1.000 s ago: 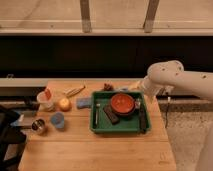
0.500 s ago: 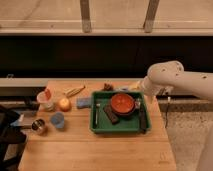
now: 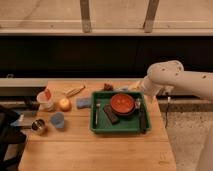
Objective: Place eraser in plastic cup
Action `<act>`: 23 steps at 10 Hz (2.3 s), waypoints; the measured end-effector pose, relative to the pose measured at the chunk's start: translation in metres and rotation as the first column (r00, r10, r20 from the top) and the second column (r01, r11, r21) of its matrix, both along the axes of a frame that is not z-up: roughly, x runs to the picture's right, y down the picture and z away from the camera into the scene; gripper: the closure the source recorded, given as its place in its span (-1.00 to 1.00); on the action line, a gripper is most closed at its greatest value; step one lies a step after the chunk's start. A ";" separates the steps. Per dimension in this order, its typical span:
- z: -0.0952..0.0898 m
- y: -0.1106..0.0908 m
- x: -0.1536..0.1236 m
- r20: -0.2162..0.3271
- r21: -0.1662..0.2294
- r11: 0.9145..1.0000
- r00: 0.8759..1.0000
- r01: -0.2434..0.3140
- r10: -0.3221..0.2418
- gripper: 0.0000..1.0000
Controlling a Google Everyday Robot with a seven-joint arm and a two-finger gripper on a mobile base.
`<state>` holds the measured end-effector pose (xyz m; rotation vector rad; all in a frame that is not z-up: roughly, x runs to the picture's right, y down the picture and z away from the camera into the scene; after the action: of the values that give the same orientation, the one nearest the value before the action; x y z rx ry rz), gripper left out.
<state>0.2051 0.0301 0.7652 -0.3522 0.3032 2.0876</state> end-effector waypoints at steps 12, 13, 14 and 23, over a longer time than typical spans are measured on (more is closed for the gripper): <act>-0.041 0.056 -0.132 0.275 -0.177 0.834 0.840 0.523 -0.468 -0.60; -0.041 0.056 -0.132 0.276 -0.177 0.834 0.840 0.523 -0.468 -0.60; -0.039 0.058 -0.135 0.289 -0.181 0.833 0.838 0.523 -0.464 -0.60; 0.022 0.123 -0.154 0.438 -0.324 0.805 0.833 0.498 -0.339 -0.60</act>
<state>0.0511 0.1535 0.7867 -0.8411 0.5647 1.4574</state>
